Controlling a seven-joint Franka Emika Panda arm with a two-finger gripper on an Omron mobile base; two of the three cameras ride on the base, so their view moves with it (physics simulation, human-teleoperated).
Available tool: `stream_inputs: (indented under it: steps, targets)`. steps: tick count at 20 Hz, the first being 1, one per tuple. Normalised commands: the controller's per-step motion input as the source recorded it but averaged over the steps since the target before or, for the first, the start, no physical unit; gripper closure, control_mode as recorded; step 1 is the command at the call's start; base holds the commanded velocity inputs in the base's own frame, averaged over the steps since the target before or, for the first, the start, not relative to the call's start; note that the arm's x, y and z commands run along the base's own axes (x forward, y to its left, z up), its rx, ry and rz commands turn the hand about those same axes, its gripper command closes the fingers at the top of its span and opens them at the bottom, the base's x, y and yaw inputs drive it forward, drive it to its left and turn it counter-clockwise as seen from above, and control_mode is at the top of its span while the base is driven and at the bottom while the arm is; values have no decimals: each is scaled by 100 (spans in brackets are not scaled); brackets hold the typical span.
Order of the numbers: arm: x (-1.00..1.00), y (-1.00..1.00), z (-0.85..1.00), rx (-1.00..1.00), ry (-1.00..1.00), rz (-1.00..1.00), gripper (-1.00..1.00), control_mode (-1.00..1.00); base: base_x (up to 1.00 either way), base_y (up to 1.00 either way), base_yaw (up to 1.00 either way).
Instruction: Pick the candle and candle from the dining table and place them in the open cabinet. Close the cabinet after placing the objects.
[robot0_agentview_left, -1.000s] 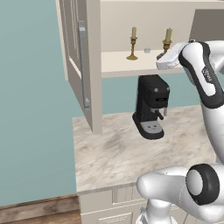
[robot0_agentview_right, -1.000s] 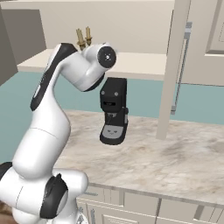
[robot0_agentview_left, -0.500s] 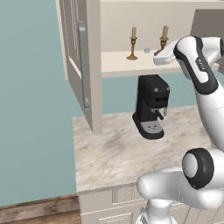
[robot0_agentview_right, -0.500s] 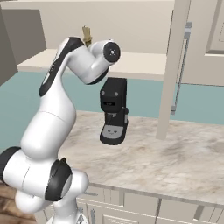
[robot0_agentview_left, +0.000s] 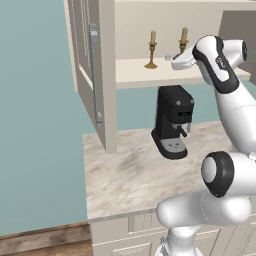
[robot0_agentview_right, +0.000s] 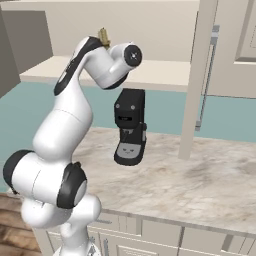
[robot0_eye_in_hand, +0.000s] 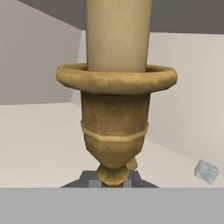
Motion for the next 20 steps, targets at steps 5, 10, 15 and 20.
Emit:
stream_inputs:
  steps: [5, 10, 15, 20]
  targets:
    - [30, -8, -1, 0, 0, 0, 100, -100, 0, 0, 0]
    - [23, -12, -5, 0, 0, 0, 100, -100, 0, 0, 0]
    - [20, -10, -9, 0, 0, 0, 100, -100, 0, 0, 0]
    - [17, -6, -12, 0, 0, 0, 100, -100, 0, 0, 0]
